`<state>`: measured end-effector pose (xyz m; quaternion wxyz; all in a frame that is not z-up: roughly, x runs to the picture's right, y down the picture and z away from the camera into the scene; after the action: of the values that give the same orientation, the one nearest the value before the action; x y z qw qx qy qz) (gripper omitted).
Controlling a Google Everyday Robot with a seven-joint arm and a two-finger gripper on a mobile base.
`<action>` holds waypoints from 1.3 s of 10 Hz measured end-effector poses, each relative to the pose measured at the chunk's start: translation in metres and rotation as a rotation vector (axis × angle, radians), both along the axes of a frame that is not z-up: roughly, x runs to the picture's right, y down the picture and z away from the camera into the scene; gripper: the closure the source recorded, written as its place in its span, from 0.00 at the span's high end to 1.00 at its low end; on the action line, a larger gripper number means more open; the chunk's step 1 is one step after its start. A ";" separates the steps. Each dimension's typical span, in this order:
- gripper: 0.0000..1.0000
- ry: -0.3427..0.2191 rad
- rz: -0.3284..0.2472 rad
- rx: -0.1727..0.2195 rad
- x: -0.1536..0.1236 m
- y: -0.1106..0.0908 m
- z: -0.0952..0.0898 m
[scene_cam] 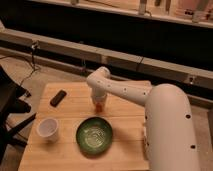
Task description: Drag the pepper across the table
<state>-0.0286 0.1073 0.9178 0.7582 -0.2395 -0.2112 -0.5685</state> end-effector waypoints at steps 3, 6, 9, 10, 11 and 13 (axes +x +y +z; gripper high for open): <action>0.14 0.000 0.000 0.000 -0.002 0.001 -0.002; 0.14 0.000 -0.001 -0.003 -0.006 0.003 -0.005; 0.14 -0.001 -0.005 -0.003 -0.012 0.005 -0.007; 0.14 -0.002 -0.005 -0.004 -0.013 0.006 -0.009; 0.14 -0.002 -0.006 -0.004 -0.014 0.006 -0.009; 0.14 -0.002 -0.006 -0.006 -0.015 0.007 -0.010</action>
<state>-0.0434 0.1144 0.9077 0.7556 -0.2417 -0.2129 -0.5704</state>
